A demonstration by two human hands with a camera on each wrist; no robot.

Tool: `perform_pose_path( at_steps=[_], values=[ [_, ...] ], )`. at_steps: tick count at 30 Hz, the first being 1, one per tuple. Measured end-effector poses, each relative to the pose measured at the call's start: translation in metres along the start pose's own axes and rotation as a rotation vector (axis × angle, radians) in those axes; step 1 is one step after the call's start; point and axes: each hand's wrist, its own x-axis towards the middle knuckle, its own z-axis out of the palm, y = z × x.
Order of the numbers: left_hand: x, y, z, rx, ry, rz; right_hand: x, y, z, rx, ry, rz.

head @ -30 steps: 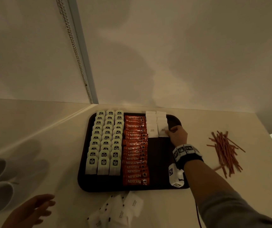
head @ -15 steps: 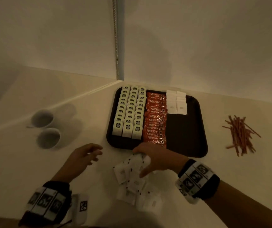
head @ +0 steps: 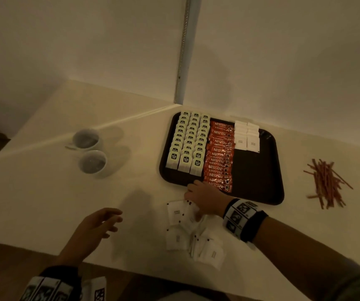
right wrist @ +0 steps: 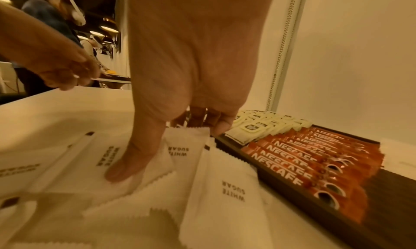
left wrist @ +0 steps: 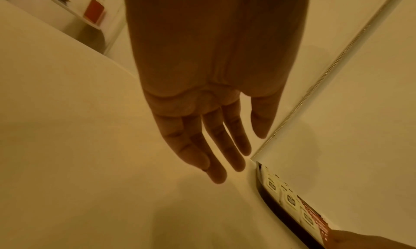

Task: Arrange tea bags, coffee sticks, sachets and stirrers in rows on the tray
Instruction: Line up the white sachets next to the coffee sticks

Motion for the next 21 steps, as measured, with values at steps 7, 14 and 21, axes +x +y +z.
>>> perform_pose_path(
  at_steps=[7, 14, 21],
  values=[
    [-0.004, -0.004, -0.010, -0.063, 0.035, -0.015, -0.007, 0.004, -0.016, 0.355, -0.132, 0.068],
    [0.019, 0.033, -0.002, -0.030, 0.005, 0.122, -0.011, 0.014, -0.039, 0.644, -0.093, 0.059],
    [0.042, 0.071, 0.019, -0.053, -0.107, 0.228, -0.017, 0.015, -0.045, 0.788, -0.082, 0.057]
  ],
)
